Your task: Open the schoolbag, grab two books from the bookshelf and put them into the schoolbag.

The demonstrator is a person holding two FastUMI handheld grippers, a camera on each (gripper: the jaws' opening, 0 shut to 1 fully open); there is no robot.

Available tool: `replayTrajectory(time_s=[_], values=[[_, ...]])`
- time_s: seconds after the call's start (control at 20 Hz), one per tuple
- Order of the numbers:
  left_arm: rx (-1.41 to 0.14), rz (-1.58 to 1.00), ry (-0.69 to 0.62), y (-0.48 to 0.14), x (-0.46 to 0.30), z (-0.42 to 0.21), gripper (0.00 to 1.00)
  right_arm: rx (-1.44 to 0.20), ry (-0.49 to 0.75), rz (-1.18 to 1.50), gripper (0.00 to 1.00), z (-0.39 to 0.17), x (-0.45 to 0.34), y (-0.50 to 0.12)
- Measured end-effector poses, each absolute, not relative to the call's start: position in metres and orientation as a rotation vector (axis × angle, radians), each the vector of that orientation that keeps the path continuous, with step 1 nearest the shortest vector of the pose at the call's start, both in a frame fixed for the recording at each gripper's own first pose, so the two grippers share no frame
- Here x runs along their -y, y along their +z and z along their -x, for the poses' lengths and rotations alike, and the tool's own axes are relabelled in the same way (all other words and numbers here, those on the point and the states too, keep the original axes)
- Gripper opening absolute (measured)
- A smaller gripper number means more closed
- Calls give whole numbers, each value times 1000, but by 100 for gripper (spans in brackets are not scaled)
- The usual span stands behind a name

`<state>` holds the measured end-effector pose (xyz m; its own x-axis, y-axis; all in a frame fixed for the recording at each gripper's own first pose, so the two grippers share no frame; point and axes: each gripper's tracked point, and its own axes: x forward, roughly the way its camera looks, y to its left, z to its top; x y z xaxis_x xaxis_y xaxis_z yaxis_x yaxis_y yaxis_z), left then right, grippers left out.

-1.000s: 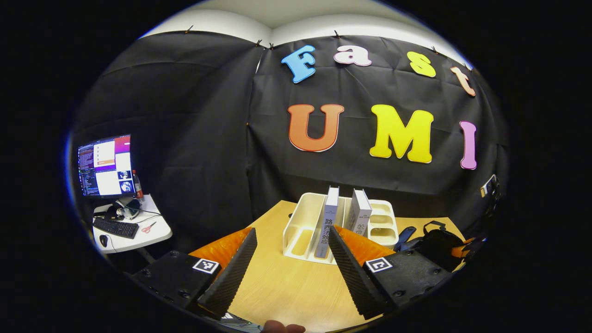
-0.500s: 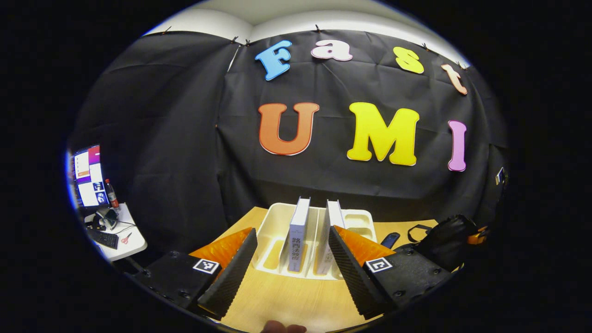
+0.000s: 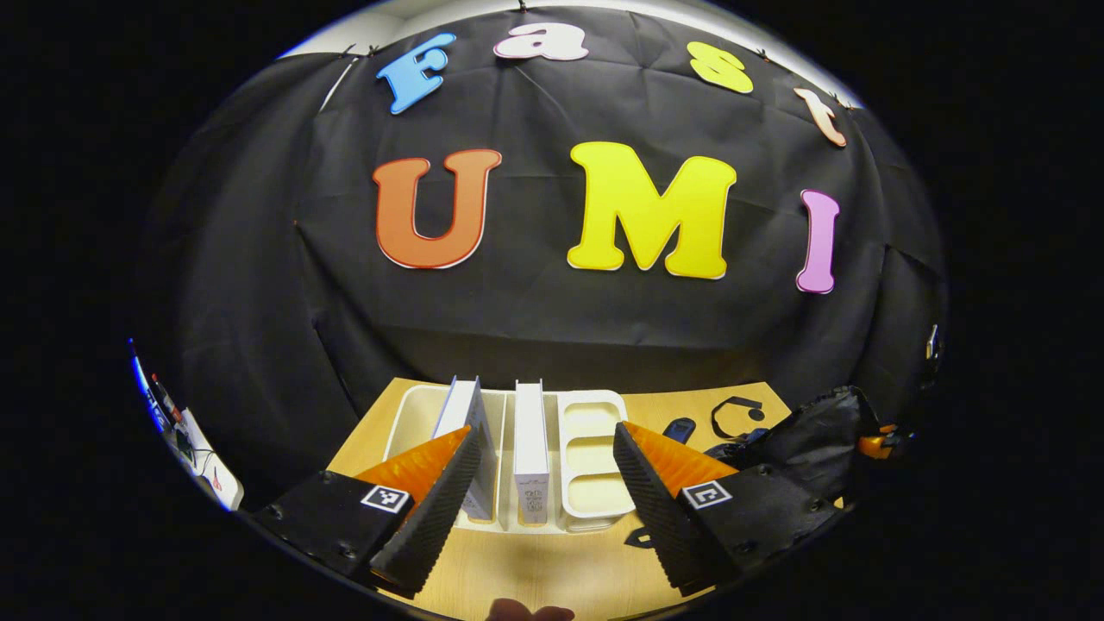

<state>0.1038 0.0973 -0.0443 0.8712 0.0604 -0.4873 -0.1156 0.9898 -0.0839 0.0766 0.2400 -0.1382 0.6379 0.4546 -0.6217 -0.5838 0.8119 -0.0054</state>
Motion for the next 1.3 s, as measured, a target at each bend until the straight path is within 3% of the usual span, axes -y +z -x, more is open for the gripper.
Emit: replayTrajectory(time_s=[0.6,0.9,1.3], values=[[-940,127,14,-102,-107,-186,100,-662,626,125,1,-85,-234,-137],[-1203,135,2,-150,-107,-183,98,-661,626,113,1,-83,-233,-137],[-1395,198,21,-196,-110,-167,99,-675,615,94,1,-79,-234,-141]])
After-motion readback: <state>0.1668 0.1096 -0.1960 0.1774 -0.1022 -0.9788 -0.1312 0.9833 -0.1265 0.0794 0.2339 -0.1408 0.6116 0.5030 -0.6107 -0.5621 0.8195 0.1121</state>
